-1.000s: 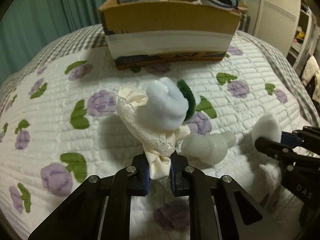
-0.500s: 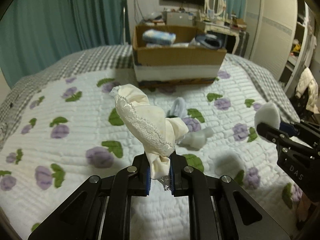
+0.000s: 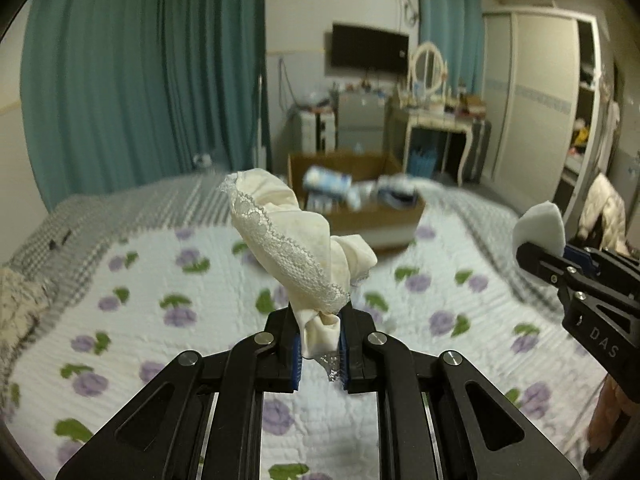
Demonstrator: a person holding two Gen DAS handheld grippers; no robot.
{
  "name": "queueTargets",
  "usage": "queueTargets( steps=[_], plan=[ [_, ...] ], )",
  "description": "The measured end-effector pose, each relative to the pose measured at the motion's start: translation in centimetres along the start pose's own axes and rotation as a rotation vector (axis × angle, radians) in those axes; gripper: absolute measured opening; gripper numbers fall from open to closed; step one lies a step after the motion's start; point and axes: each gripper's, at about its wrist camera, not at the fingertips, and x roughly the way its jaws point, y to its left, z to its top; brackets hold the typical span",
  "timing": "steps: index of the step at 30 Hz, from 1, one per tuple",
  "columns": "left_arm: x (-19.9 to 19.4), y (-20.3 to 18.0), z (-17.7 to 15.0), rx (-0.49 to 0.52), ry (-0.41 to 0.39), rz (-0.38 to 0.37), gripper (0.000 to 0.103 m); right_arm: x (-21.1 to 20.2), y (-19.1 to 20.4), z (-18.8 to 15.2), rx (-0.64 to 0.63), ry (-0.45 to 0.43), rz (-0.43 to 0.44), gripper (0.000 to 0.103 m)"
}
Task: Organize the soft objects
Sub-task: 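Carry the lace toy with the left tool while the right tool carries the sock into the box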
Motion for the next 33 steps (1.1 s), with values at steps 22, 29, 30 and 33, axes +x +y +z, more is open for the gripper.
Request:
queueTargets(
  steps=[22,29,30,33],
  plan=[
    [-6.9,1.6,14.3,-0.019,-0.311,-0.043,0.013,-9.0,0.1,16.5,-0.028,-0.358,-0.018,0.022],
    [-3.0,1.9,16.8,-0.001,-0.316,-0.037,0.013,-5.9,-0.9,19.3,-0.029,-0.377,-0.021,0.022],
    [-2.1,1.9,17.1,0.002,-0.309,-0.036,0.013,-5.1,-1.1,19.5,-0.030,-0.372,-0.024,0.022],
    [1.1,1.9,17.7,0.014,-0.281,-0.031,0.013,-2.2,-1.5,19.9,-0.037,-0.346,-0.033,0.022]
  ],
)
